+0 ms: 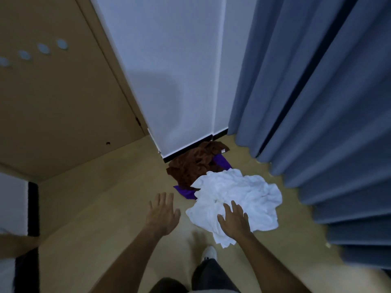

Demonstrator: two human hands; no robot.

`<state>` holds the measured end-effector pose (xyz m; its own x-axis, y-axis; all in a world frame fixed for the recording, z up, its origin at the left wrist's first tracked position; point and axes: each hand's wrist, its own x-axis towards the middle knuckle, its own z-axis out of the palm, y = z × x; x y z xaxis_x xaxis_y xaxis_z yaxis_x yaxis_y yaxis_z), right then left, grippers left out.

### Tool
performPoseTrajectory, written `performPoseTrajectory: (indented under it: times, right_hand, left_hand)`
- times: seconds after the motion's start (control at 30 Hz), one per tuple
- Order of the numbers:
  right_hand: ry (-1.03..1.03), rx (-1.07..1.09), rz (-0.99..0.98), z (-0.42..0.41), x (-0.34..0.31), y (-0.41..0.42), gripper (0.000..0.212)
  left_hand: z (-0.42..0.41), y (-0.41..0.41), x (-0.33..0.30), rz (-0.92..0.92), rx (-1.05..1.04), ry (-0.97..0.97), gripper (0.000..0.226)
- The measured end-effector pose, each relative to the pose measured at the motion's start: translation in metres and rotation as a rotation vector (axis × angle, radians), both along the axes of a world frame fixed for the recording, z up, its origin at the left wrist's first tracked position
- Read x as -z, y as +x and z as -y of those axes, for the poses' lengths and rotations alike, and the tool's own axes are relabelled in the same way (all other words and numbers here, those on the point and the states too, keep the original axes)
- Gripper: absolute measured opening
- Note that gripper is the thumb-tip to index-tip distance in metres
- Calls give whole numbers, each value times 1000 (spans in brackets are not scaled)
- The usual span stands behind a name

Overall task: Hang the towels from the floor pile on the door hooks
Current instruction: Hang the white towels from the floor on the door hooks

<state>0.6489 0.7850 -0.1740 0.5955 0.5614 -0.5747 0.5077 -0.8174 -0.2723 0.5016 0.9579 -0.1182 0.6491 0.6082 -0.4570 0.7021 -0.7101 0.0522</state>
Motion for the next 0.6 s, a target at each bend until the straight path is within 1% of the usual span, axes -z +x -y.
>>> performPoseTrajectory:
  times: [0.03, 0.07, 0.13, 0.2, 0.33, 0.5, 0.6]
  right_hand:
    - [4, 24, -10, -6, 2, 10, 54]
    - [2, 45, -20, -11, 3, 19, 55]
    - [1, 113, -17, -19, 9, 37, 55]
    - [-1, 146, 0, -24, 12, 48, 55]
    - [-75, 232, 19, -34, 31, 63, 56]
    - [-180, 368, -68, -56, 60, 66, 55]
    - [-196, 461, -113, -80, 82, 65, 54]
  left_hand:
    - [-7, 14, 2, 2, 20, -11, 90]
    - [-13, 27, 5, -10, 48, -27, 89]
    - [-24, 55, 17, -36, 121, -50, 75]
    - [-33, 73, 25, -50, 179, -63, 68]
    - [-57, 117, 52, -77, 300, -102, 66]
    - [-92, 145, 87, -147, 407, -201, 64]
    - [-121, 155, 114, -192, 479, -222, 63]
